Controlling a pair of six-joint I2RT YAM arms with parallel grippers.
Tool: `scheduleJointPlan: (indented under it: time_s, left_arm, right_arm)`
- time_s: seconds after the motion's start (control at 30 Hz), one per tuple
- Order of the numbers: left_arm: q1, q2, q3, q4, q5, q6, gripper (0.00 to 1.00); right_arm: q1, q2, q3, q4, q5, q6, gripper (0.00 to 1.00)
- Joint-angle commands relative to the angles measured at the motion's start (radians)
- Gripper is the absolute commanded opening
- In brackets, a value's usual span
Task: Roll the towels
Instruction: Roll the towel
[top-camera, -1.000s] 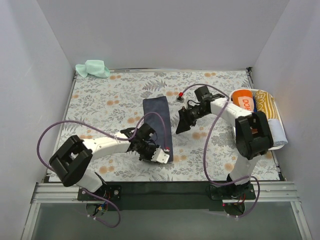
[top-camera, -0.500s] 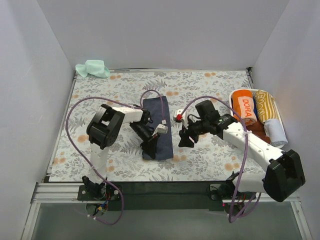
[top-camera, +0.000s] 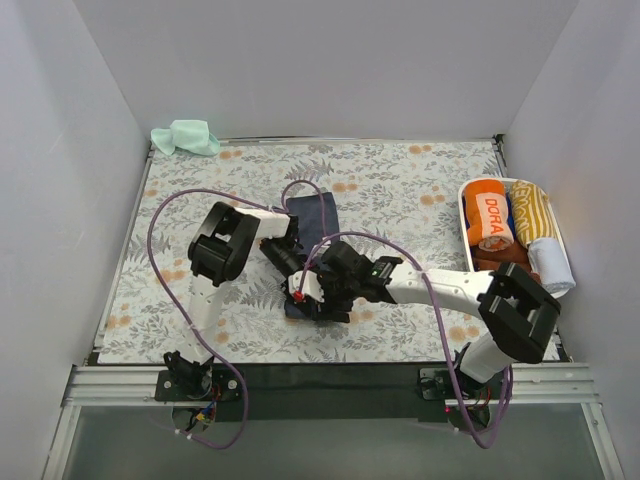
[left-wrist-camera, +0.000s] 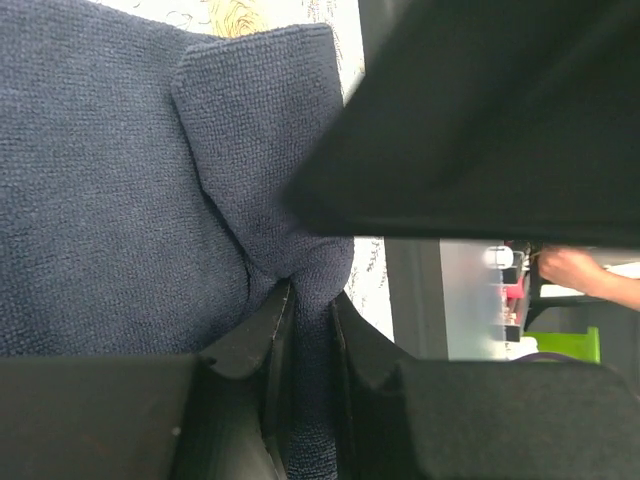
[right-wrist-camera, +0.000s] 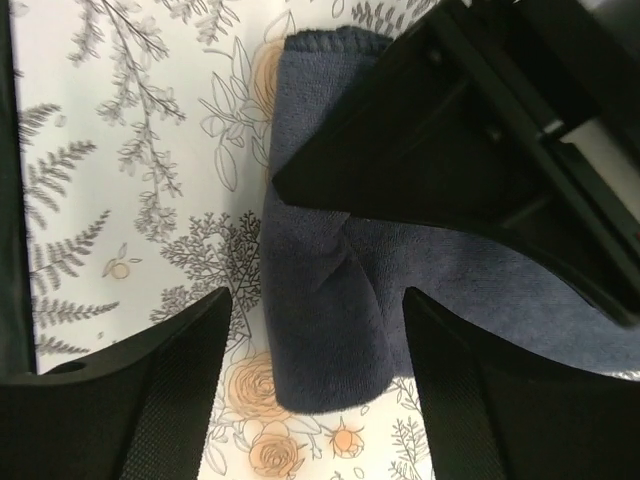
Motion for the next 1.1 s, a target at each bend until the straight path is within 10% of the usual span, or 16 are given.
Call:
scheduleJointPlan:
  time_s: [0.0, 0.37, 0.6, 1.07]
  left_arm:
    - [0.011, 0.067, 0.004, 0.170, -0.241, 0.050, 0.14]
    - [0.099, -0.005, -0.033, 0.201, -0.182, -0.007, 0.35]
    - [0.189, -0.051, -0.089, 0.196, -0.136, 0.002, 0.56]
    - [0.356, -0.203, -0.111, 0.239, 0.019, -0.057, 0.59]
  right_arm:
    - [0.004, 0.041, -0.008, 0.074, 0.048, -0.034, 0.62]
    - [0.001, 0.083, -0.072, 0.017, 0.012, -0.049, 0.01]
    - [-0.040, 0.124, -0.025, -0.092, -0.136, -0.023, 0.01]
    - [-0.176, 0.374, 0.172, -0.336, -0.455, -0.019, 0.01]
